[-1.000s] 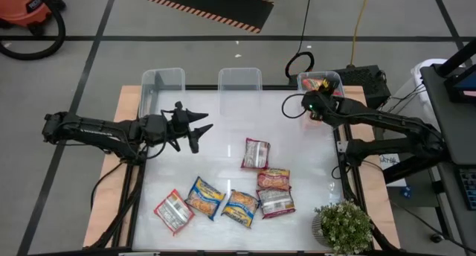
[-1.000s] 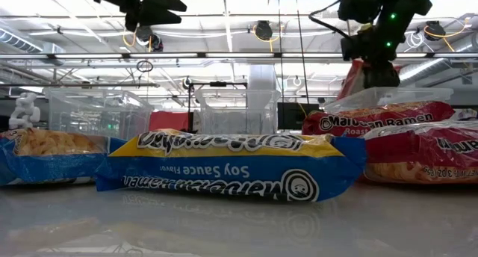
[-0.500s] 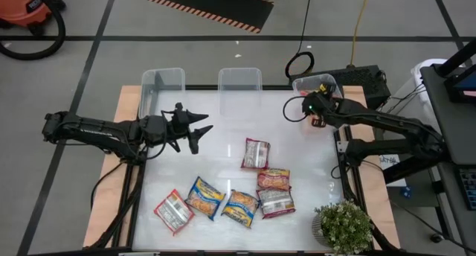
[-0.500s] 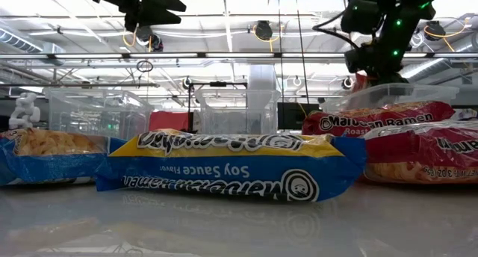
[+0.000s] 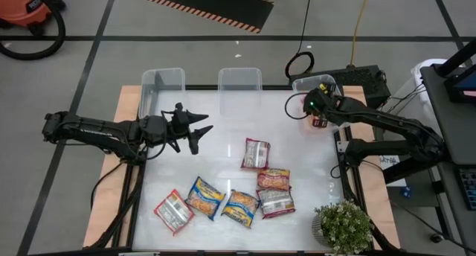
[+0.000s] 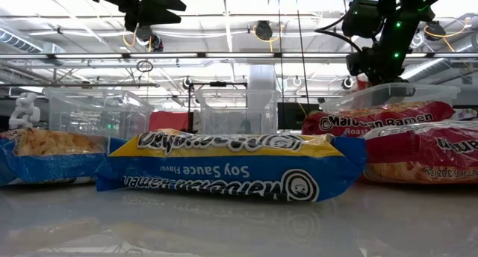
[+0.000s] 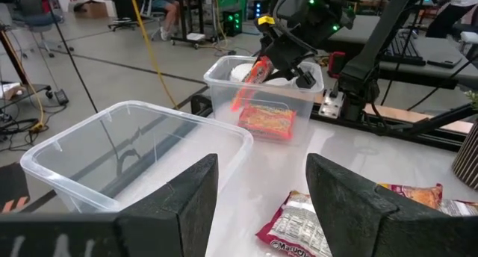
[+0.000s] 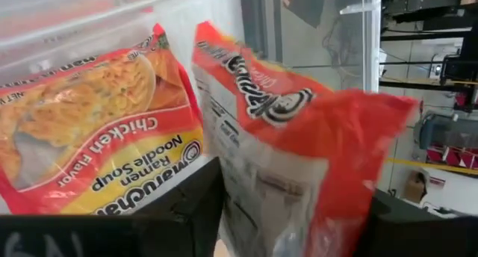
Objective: Sort Maruchan noodles
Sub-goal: Put the top orange noodle pack into the right transparent bin, then adjust the right transparent bin
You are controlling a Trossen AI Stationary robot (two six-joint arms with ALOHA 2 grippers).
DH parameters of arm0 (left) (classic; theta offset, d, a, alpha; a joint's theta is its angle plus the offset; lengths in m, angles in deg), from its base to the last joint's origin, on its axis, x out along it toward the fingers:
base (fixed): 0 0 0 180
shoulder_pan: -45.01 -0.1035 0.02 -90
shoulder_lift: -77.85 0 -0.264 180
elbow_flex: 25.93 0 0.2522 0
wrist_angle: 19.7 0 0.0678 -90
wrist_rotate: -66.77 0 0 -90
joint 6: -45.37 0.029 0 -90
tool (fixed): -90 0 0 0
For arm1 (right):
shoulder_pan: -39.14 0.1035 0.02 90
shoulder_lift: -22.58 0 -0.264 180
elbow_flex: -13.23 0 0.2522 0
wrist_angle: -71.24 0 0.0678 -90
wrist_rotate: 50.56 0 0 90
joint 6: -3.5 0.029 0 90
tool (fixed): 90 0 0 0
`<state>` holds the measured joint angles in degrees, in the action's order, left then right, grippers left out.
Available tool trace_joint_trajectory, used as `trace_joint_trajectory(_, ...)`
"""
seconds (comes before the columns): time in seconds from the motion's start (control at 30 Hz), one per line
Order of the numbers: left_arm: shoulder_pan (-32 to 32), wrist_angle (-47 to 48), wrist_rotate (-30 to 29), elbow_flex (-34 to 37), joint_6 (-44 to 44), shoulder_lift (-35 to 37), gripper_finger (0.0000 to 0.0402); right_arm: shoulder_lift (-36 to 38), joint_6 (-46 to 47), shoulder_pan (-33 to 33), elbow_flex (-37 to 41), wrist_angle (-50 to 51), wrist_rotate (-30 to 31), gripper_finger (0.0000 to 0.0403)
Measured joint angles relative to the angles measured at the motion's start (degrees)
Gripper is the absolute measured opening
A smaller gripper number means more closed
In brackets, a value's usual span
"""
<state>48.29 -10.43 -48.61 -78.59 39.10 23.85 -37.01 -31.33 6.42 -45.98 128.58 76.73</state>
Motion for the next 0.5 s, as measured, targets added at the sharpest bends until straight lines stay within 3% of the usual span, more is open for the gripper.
trace_joint_trajectory(0.5, 0.0, 0.02, 1.91, 0.0, -1.3, 0.0, 0.0209, 7.91, -1.14, 0.04, 0.0, 3.57, 0.01, 0.0207)
